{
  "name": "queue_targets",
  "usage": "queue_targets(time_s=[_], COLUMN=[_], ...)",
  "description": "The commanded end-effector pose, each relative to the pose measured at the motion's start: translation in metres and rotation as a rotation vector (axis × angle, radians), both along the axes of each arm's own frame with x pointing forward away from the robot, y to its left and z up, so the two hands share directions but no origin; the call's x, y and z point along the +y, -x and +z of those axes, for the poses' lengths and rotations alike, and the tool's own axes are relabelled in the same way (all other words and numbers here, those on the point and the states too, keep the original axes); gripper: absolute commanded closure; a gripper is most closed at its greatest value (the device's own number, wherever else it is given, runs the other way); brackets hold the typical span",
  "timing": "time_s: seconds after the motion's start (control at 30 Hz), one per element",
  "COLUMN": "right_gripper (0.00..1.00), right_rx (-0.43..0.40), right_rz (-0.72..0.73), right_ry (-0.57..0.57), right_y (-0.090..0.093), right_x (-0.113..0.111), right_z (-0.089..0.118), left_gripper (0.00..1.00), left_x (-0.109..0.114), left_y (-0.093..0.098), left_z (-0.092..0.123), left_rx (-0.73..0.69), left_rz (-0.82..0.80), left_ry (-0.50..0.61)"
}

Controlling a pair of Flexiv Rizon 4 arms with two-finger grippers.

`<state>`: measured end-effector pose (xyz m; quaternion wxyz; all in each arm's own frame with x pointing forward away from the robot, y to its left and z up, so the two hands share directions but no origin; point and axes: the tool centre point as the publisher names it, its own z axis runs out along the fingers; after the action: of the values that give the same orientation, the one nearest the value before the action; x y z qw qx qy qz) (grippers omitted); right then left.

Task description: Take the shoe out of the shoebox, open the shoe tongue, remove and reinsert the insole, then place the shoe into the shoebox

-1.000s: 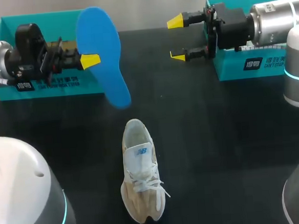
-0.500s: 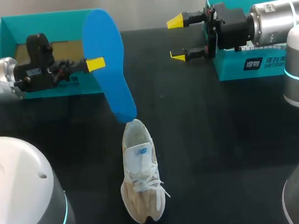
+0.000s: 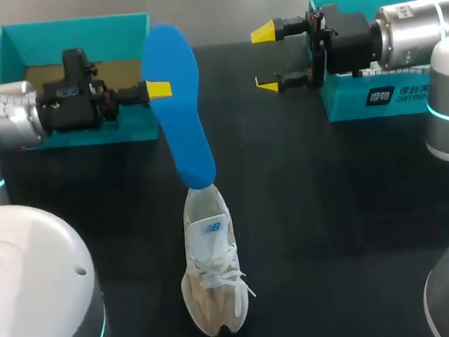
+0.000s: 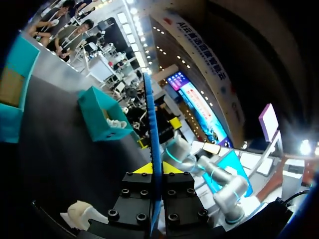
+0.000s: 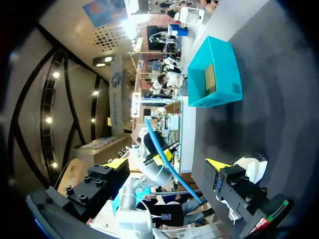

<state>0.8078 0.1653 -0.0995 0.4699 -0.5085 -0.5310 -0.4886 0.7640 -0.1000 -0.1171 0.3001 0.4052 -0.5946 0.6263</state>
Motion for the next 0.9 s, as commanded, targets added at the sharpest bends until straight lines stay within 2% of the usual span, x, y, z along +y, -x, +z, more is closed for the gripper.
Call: queue_targets(time_s=[0.03, 0.23, 0.63, 0.8, 0.9], right_gripper=[0.0, 0.0, 0.0, 0.0, 0.0], right_rx=[0.001, 0.001, 0.001, 0.001, -0.026], right_rz=[-0.002, -0.002, -0.002, -0.002, 0.047], right_ry=[0.003, 0.003, 0.003, 0.003, 0.065], right_y=[0.001, 0.001, 0.001, 0.001, 0.002], right_x=[0.001, 0.001, 0.001, 0.001, 0.006], right_z=[0.0, 0.0, 0.0, 0.0, -0.001], left_gripper=[1.0, 1.0, 1.0, 1.0, 1.0], left_x=[-0.001, -0.001, -0.007, -0.007, -0.004], left_y=[-0.006, -0.009, -0.017, -0.014, -0.016], left_z=[-0.006, -0.013, -0.031, -0.037, -0.045], left_rx=[0.127, 0.19, 0.344, 0.385, 0.456], left_rz=[-0.013, -0.022, -0.053, -0.065, -0.066], left_ry=[-0.007, 0.021, -0.006, 0.006, 0.023])
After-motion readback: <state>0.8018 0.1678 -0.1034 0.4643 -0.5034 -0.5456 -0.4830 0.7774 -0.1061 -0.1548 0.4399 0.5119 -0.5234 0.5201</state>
